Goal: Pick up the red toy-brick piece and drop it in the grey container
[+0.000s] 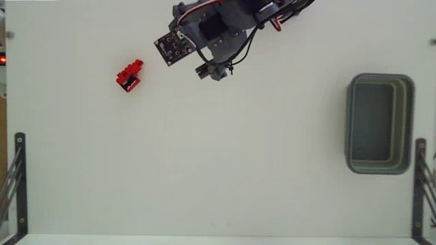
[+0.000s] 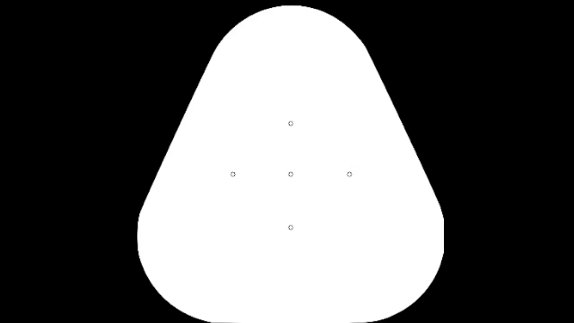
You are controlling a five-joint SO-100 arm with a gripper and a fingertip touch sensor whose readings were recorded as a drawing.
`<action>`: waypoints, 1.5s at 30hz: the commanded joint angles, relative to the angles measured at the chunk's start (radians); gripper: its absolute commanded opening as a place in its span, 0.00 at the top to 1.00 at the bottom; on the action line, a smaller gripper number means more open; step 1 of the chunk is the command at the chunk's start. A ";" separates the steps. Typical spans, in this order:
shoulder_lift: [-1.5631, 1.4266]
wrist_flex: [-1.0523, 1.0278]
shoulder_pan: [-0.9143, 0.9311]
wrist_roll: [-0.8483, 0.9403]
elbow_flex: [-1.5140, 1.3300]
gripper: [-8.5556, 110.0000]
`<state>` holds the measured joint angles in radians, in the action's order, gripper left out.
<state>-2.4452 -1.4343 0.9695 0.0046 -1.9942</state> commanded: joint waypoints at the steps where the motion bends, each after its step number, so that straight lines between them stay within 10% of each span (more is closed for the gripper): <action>1: -0.035 0.004 0.025 -0.005 -0.005 0.00; 45: -0.035 0.004 0.090 -0.005 -0.005 0.00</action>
<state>-2.4452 -1.4343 1.0385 0.0046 -1.9942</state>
